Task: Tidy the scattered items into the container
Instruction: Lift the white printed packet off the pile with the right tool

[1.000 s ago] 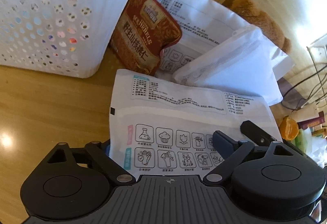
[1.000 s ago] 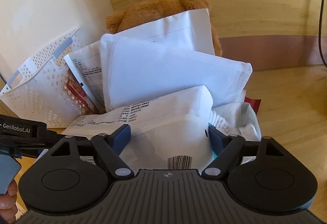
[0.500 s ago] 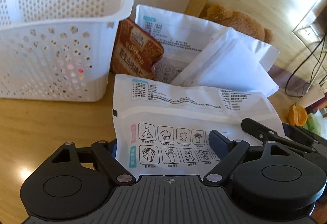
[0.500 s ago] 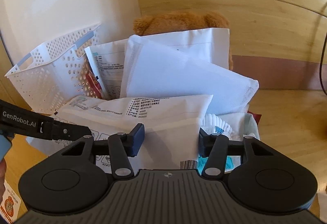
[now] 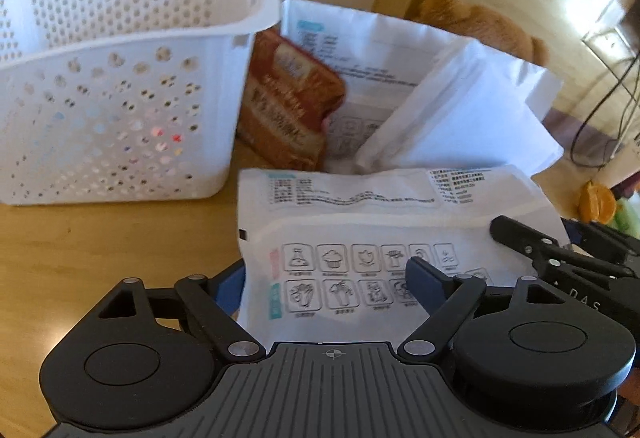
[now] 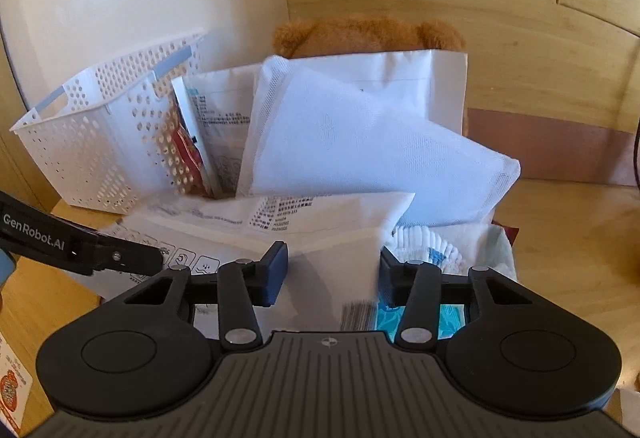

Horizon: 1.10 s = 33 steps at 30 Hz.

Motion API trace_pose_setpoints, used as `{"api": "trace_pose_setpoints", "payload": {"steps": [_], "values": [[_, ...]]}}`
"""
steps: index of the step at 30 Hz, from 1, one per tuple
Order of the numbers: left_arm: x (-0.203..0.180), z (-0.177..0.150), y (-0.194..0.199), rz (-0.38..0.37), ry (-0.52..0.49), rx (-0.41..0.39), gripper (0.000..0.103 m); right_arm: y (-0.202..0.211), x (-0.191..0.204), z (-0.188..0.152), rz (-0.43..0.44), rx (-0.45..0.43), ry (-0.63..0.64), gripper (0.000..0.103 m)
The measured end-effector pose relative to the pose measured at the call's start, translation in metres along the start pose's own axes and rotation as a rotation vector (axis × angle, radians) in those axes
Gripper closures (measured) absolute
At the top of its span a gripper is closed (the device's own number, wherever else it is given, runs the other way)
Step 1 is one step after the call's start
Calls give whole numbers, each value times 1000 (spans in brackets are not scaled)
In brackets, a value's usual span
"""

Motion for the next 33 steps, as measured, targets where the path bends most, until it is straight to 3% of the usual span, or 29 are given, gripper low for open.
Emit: {"api": "trace_pose_setpoints", "payload": {"steps": [8, 16, 26, 33], "values": [[14, 5, 1, -95, 84, 3, 0, -3, 0, 3, 5, 15, -10, 50], [11, 3, -7, -2, 58, -17, 0, -7, 2, 4, 16, 22, -27, 45], [3, -7, 10, 57, 28, -92, 0, 4, 13, 0, -34, -6, 23, 54], [-3, -7, 27, 69, 3, -137, 0, 20, 20, 3, -49, -48, 68, 55]]}}
Point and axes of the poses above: each gripper's, at about its wrist camera, not at the fingertips, and y roughly against the way its jaws point, x to its left, z to its top, the point moved 5 cm from there along -y, roughly the way its jaws point, and after that the axes turned 3 degrees about x, right-handed, at the moved point
